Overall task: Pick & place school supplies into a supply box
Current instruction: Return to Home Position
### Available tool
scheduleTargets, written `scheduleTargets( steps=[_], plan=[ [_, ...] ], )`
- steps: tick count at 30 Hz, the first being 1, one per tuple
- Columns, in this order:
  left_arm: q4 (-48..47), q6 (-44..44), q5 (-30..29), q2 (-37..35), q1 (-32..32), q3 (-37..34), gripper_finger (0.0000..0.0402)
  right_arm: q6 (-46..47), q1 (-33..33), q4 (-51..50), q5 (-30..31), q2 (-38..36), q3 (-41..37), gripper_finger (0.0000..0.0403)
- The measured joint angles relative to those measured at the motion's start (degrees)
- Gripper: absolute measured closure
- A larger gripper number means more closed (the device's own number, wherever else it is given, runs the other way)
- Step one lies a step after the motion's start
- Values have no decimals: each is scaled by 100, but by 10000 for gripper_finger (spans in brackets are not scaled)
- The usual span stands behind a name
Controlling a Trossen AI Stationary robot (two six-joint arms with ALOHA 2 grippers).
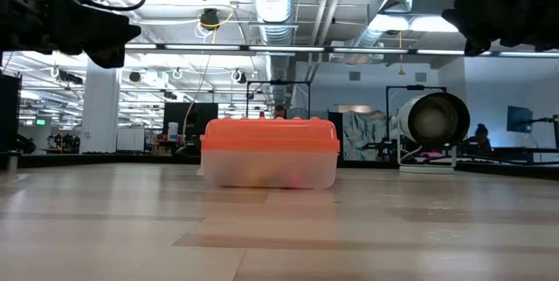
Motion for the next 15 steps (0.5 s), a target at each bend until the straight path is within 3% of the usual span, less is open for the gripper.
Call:
scheduleTargets(
  steps=[11,15],
  plan=[
    [2,11,-42,61,-1,-7,292,115,-13,-638,212,2,-2,269],
    [0,14,-113,66,-2,-9,292,274,-36,-815,562,4,-2,269]
  ],
)
